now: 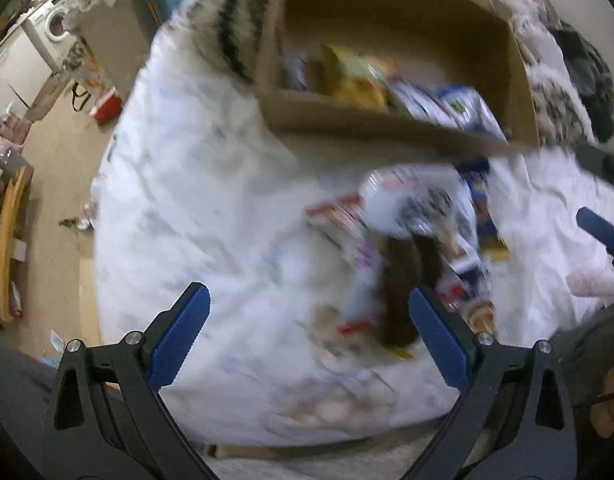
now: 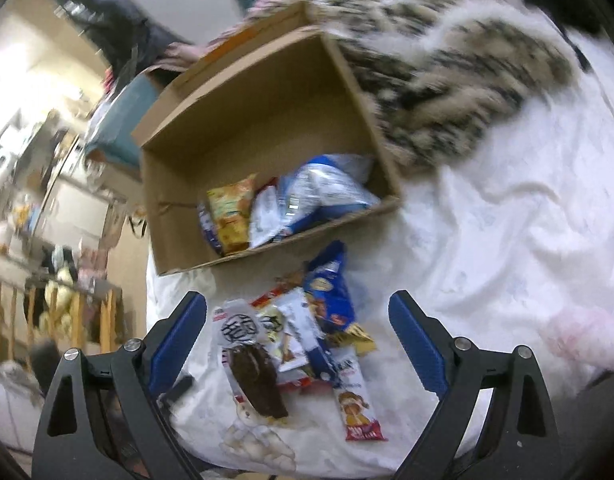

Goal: Organize snacks
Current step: 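Grasp the white Tiandsen meat pack with the left tool while the right tool grasps a cake packet, then carry the Tiandsen pack and the rice cake packet over the cardboard box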

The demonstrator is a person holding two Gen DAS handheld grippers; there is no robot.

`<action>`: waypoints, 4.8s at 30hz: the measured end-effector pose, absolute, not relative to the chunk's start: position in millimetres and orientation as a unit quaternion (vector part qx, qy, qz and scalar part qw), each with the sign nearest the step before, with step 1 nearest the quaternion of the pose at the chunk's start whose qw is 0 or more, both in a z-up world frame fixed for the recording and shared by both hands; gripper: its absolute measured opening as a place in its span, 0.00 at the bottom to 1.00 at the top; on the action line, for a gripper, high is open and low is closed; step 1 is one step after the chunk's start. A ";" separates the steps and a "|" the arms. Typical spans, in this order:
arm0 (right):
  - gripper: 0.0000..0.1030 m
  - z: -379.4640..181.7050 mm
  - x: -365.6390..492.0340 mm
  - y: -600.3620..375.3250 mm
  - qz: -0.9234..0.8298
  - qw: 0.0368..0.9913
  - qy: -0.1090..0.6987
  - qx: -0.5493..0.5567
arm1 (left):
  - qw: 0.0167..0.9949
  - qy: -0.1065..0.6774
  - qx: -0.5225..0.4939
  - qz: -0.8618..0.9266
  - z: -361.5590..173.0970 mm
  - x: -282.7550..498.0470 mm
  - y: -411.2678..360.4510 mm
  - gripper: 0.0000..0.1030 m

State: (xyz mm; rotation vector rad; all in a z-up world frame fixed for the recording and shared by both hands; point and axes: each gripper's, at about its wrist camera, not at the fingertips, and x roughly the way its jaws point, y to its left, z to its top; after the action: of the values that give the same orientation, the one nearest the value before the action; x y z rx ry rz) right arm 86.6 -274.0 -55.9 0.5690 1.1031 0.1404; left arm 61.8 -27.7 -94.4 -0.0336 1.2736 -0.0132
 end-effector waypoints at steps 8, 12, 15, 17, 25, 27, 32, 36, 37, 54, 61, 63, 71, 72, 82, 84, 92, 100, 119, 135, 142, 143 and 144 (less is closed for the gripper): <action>0.92 -75.0 69.7 -326.6 0.017 0.775 0.523 0.354 | 0.789 0.614 -0.024 0.007 -115.0 65.4 -80.3 0.96; 0.92 -86.0 65.6 -339.3 0.019 0.752 0.530 0.393 | 0.782 0.623 -0.016 0.017 -128.7 74.2 -91.3 0.85; 0.92 -87.2 63.6 -340.8 0.017 0.748 0.530 0.399 | 0.767 0.642 -0.015 0.016 -141.1 78.6 -93.6 0.78; 0.92 -86.1 64.6 -337.6 0.022 0.749 0.532 0.395 | 0.765 0.644 -0.016 0.012 -143.5 79.6 -94.0 0.74; 0.92 -88.5 71.0 -316.8 0.050 0.746 0.555 0.365 | 0.750 0.660 -0.034 -0.018 -127.8 76.6 -82.3 0.47; 0.92 -90.7 72.8 -312.6 0.053 0.743 0.564 0.356 | 0.754 0.656 -0.034 -0.023 -114.9 73.1 -76.2 0.47; 0.92 -102.3 74.4 -304.9 0.047 0.737 0.589 0.328 | 0.760 0.648 -0.031 -0.032 -90.4 74.3 -54.0 0.47; 0.75 -119.3 78.4 -286.0 0.056 0.718 0.636 0.278 | 0.770 0.637 -0.009 -0.031 -82.3 83.0 -35.8 0.47; 0.71 -123.2 79.1 -276.2 0.064 0.713 0.650 0.257 | 0.773 0.633 -0.007 -0.030 -81.3 84.4 -31.4 0.46; 0.26 -167.3 89.1 -230.3 0.030 0.681 0.727 0.076 | 0.784 0.619 -0.033 -0.042 -88.6 93.9 -5.1 0.45; 0.25 -162.1 119.6 -281.0 -0.045 0.712 0.693 0.103 | 0.784 0.617 -0.048 -0.047 -87.5 97.7 -2.0 0.45; 0.25 -166.7 124.9 -295.1 -0.066 0.706 0.696 0.118 | 0.786 0.614 -0.044 -0.045 -87.1 97.9 -2.5 0.45; 0.23 -161.3 131.9 -332.3 -0.157 0.715 0.671 0.116 | 0.787 0.616 -0.041 -0.028 -90.9 98.9 2.7 0.45; 0.21 -155.2 130.9 -334.3 -0.160 0.722 0.661 0.123 | 0.787 0.615 -0.042 -0.027 -90.7 99.1 3.3 0.45; 0.01 -52.6 108.9 -314.6 -0.026 0.842 0.509 0.179 | 0.812 0.583 -0.030 -0.023 -78.1 95.1 -1.3 0.45; 0.01 -54.9 104.0 -313.9 -0.012 0.840 0.508 0.191 | 0.816 0.578 -0.021 -0.020 -76.8 93.4 -2.5 0.45; 0.44 -121.0 124.2 -345.1 -0.100 0.759 0.600 0.231 | 0.818 0.575 -0.013 -0.021 -77.2 93.0 -7.2 0.45; 0.40 -167.9 144.1 -310.3 -0.136 0.721 0.676 0.070 | 0.814 0.579 -0.030 -0.028 -76.8 93.7 -1.2 0.45; 0.30 -40.1 109.8 -318.2 -0.076 0.870 0.432 0.223 | 0.830 0.557 -0.006 -0.015 -70.4 90.2 -4.3 0.45; 0.30 17.5 112.1 -278.6 0.152 0.888 0.350 0.256 | 0.878 0.478 -0.016 -0.010 0.3 109.8 11.4 0.45; 0.30 15.5 147.6 -288.2 0.162 0.876 0.357 0.282 | 0.889 0.457 0.001 -0.015 15.9 152.0 7.6 0.46; 0.30 14.5 152.4 -287.2 0.163 0.876 0.361 0.277 | 0.889 0.457 0.003 -0.017 15.5 158.3 5.8 0.46; 0.30 13.1 157.9 -284.7 0.164 0.875 0.366 0.269 | 0.889 0.458 0.006 -0.021 14.3 165.7 2.2 0.46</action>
State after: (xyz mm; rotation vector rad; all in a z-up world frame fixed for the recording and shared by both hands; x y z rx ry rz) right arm 157.9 -284.7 13.1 0.5625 0.7647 0.3419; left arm 165.7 2.2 14.3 0.0132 0.9507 -0.0439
